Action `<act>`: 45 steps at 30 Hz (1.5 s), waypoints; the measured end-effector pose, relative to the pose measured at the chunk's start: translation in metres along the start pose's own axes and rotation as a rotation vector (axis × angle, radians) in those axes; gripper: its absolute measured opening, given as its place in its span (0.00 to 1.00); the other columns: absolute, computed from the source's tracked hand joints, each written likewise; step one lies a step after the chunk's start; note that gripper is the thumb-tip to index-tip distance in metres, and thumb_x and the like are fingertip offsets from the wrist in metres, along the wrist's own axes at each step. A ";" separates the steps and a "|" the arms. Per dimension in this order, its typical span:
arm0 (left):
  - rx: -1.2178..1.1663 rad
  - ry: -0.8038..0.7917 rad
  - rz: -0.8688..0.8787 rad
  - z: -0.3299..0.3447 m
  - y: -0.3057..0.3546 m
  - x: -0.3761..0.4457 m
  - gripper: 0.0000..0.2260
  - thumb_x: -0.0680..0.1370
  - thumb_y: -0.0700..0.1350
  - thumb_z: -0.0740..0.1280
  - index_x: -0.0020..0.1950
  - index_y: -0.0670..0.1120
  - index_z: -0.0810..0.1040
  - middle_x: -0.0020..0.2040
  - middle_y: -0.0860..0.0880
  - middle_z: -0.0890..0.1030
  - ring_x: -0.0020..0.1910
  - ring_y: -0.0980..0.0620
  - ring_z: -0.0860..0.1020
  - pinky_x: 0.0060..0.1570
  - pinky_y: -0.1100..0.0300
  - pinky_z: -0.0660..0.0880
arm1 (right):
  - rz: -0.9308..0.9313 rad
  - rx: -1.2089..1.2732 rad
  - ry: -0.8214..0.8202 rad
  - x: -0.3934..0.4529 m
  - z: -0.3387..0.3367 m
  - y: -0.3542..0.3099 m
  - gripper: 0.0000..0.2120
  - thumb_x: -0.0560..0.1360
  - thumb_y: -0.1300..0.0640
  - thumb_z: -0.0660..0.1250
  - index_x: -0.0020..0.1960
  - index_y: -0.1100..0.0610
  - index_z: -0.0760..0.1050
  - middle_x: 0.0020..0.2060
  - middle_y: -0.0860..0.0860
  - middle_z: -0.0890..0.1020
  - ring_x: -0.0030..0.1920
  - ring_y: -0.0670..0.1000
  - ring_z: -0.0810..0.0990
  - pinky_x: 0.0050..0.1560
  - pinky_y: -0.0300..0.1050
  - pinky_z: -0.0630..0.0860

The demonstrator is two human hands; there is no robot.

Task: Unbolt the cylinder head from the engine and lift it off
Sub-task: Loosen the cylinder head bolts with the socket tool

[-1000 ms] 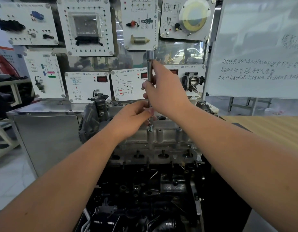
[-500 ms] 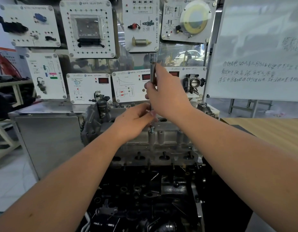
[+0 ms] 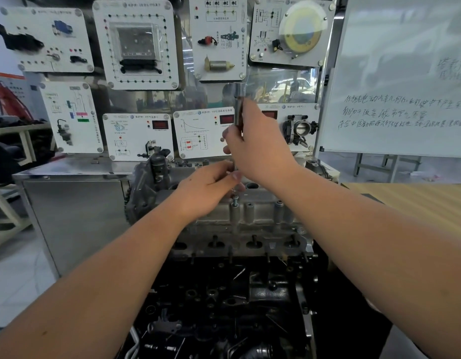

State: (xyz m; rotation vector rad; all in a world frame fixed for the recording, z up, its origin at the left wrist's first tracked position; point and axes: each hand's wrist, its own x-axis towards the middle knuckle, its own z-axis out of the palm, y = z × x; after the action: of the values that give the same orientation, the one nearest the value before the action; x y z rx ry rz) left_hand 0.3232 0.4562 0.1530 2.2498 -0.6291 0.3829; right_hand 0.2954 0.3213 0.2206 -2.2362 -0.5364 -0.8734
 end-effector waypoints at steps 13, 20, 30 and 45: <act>-0.121 0.067 -0.018 0.003 0.001 -0.001 0.27 0.69 0.68 0.64 0.55 0.49 0.78 0.46 0.50 0.86 0.49 0.44 0.84 0.56 0.38 0.79 | -0.025 0.026 0.038 0.000 0.000 0.002 0.07 0.81 0.59 0.62 0.56 0.61 0.73 0.44 0.57 0.84 0.43 0.57 0.84 0.45 0.56 0.81; -0.006 0.010 0.006 -0.002 0.001 -0.002 0.05 0.83 0.55 0.62 0.54 0.60 0.77 0.46 0.66 0.84 0.46 0.60 0.82 0.58 0.45 0.78 | -0.004 0.025 -0.015 -0.001 0.005 0.000 0.06 0.83 0.60 0.56 0.57 0.61 0.69 0.44 0.59 0.83 0.42 0.59 0.84 0.43 0.60 0.81; -0.022 0.057 -0.016 0.001 0.003 -0.003 0.18 0.75 0.67 0.60 0.54 0.57 0.78 0.43 0.57 0.85 0.44 0.54 0.83 0.54 0.42 0.78 | 0.001 0.057 0.069 -0.004 0.002 0.008 0.12 0.81 0.59 0.63 0.64 0.58 0.71 0.44 0.55 0.84 0.43 0.55 0.85 0.44 0.54 0.82; 0.021 0.002 0.008 0.000 0.002 -0.003 0.15 0.81 0.62 0.59 0.60 0.56 0.78 0.46 0.63 0.85 0.46 0.59 0.83 0.56 0.45 0.78 | -0.005 0.011 0.003 -0.003 0.001 0.008 0.08 0.84 0.57 0.59 0.59 0.61 0.71 0.47 0.57 0.84 0.45 0.57 0.85 0.47 0.57 0.82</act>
State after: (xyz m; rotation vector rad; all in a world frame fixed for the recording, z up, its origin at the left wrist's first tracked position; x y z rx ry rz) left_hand 0.3193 0.4556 0.1530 2.2670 -0.6359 0.3977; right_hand 0.2978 0.3159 0.2145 -2.2237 -0.5444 -0.8744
